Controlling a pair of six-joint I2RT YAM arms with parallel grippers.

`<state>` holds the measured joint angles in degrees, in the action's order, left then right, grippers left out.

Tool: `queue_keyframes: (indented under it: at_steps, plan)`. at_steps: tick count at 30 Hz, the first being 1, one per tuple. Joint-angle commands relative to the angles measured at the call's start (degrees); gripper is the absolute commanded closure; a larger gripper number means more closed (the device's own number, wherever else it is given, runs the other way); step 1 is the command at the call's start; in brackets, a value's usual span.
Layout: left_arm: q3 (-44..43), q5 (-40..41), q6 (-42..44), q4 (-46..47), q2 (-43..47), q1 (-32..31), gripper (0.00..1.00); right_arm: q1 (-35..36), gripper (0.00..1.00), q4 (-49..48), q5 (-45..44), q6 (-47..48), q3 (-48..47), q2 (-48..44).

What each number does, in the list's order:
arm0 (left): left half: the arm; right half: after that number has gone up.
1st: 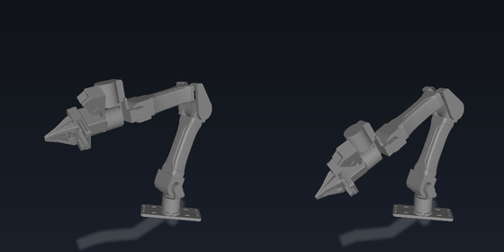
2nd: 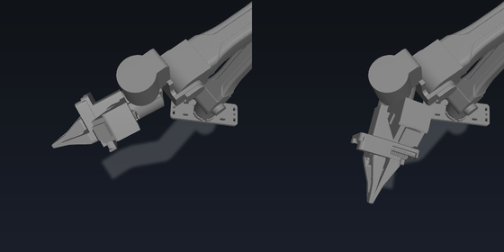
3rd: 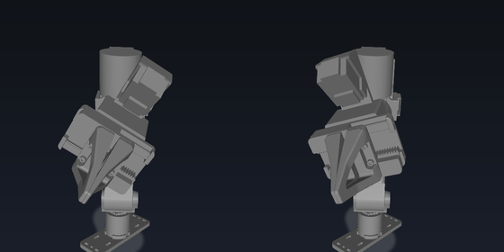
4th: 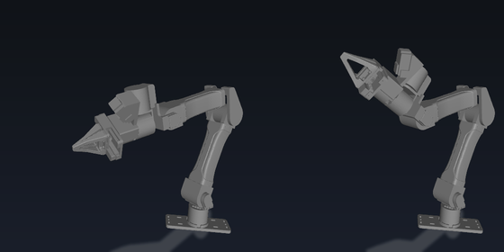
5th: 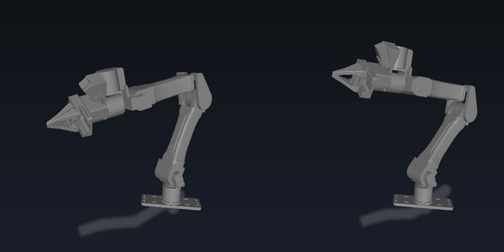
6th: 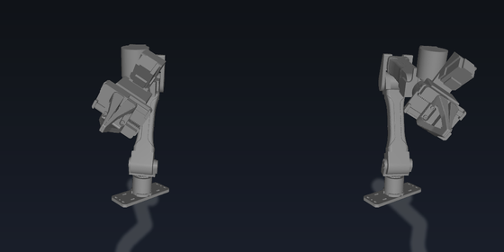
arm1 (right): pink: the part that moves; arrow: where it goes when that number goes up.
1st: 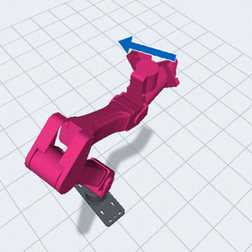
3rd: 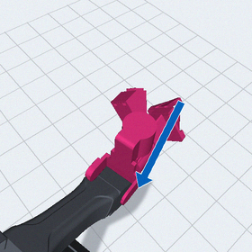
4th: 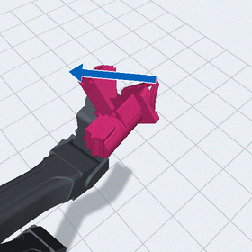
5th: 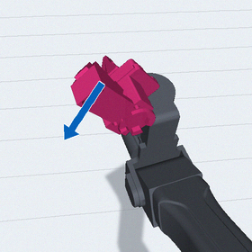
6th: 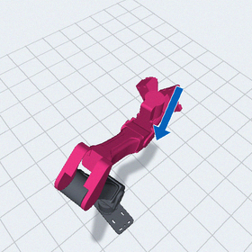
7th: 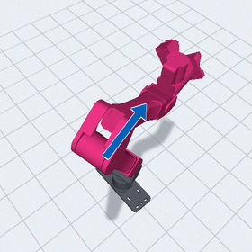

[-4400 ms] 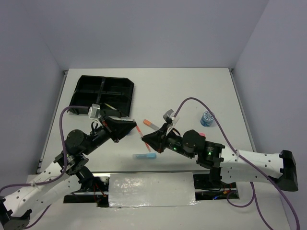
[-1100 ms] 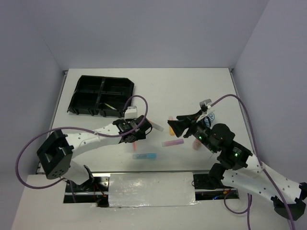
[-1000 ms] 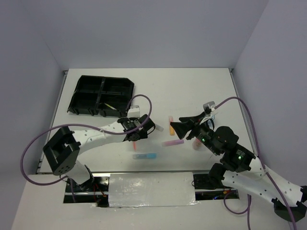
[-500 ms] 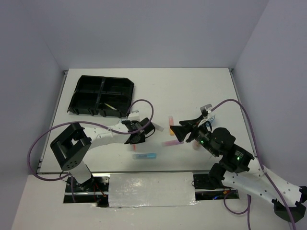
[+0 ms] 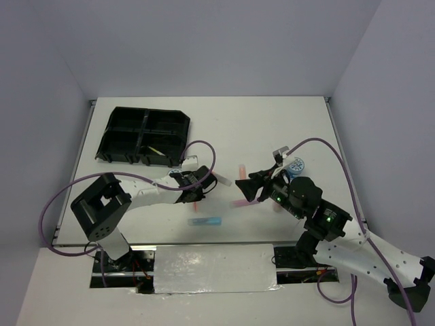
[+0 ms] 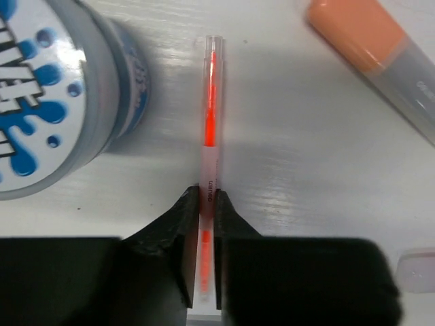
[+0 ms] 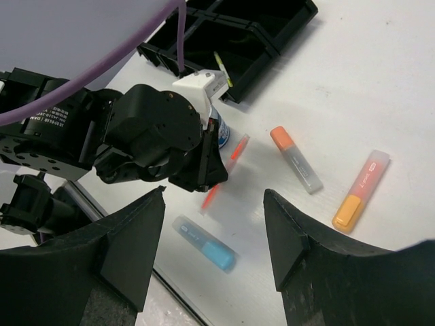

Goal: Sort the stationery into containers
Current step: Pick up the pen from the center of the board, then place the pen in the storage box.

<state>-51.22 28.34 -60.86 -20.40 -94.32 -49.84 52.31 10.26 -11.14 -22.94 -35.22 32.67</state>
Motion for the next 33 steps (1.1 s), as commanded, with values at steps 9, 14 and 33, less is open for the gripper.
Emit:
queue_keyframes:
  at_steps: [9, 14, 33]
  plan:
    - [-5.53, -5.75, 4.17, 0.02, -2.36, 0.1, 1.0, 0.16, 0.32, -2.7, 0.15, -0.26, -1.34, -0.67]
    - [-13.62, -3.21, 6.37, -4.19, 3.95, -0.43, 1.0, 0.07, 0.32, -1.39, -0.03, 0.09, -2.04, -2.69]
    - [-11.98, 5.85, -9.54, 16.7, 12.94, 26.46, 1.0, 0.16, 0.32, 0.99, -0.11, -0.35, 0.06, -9.46]
